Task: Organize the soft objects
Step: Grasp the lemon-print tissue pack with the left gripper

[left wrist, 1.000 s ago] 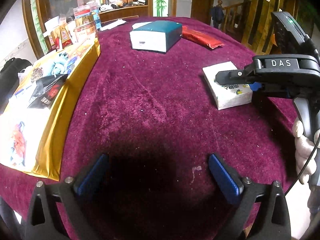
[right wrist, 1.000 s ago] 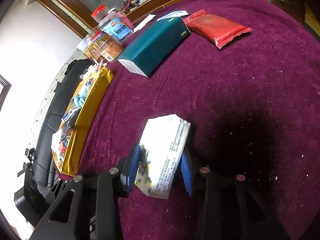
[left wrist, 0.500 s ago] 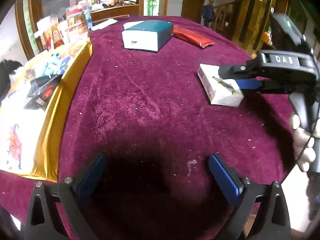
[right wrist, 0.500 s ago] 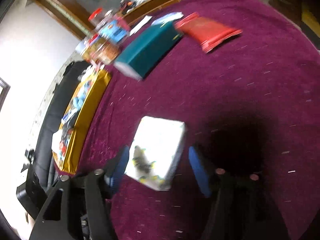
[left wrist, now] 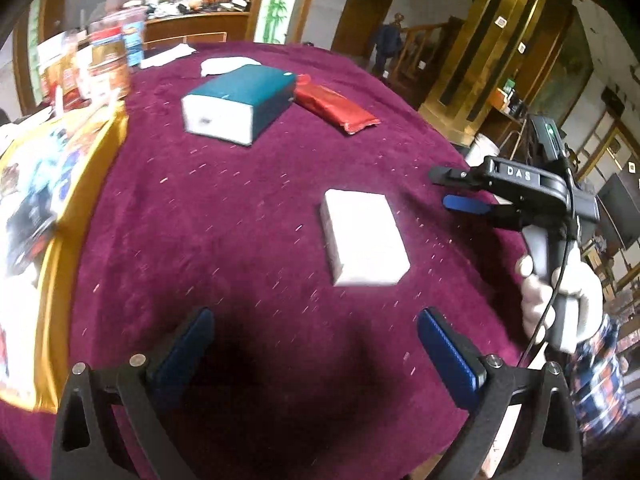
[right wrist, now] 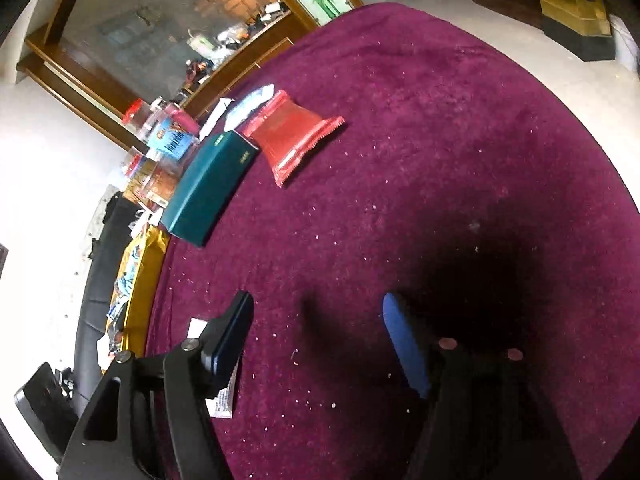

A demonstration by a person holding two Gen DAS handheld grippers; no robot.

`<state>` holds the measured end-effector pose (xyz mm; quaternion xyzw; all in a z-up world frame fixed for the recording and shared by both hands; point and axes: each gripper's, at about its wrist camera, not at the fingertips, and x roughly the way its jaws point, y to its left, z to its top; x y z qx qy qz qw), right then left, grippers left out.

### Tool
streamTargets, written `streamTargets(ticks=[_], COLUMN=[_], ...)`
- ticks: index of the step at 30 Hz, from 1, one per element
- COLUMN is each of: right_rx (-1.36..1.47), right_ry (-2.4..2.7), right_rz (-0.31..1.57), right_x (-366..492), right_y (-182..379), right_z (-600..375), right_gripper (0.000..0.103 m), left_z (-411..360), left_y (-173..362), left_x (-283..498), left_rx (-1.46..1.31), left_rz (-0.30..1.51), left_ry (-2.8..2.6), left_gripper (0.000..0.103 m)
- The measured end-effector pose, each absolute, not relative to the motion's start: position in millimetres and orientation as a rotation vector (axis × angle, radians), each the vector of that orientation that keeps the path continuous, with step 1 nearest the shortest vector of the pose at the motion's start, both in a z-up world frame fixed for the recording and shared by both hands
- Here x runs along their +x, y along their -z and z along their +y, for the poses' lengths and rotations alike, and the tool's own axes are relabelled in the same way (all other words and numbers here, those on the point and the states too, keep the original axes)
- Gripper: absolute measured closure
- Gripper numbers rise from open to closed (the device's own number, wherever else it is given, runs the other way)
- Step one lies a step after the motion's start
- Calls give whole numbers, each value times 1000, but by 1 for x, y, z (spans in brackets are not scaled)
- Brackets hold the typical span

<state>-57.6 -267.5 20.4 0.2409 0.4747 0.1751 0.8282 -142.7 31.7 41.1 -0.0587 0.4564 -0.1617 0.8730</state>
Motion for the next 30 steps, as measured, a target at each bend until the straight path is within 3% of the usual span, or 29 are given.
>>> streamTargets(ticks=[9,19,20,23,30], right_rx=[508,471,474,484,460], right_ry=[-410,-424,-425,-431,-424], right_rz=[975,968,968,966,966], right_x=[-59,-59,-59,-59,-60], right_y=[-20,-20,-20,-20,-20], right_z=[-267,-262,-263,-264,-261], right_gripper=[27,21,21,20,19], left_z=[-21,-47,-48,-49,-32], left_y=[-41,-4,-5,-11,-24], left_x=[-92,-66,-69,-77,-97], left_rx=[-14,90,111,126,45], left_rz=[968,1034,1009,970,935], left_ry=[317,232,236,272,314], left_gripper=[1,2,9,46,46])
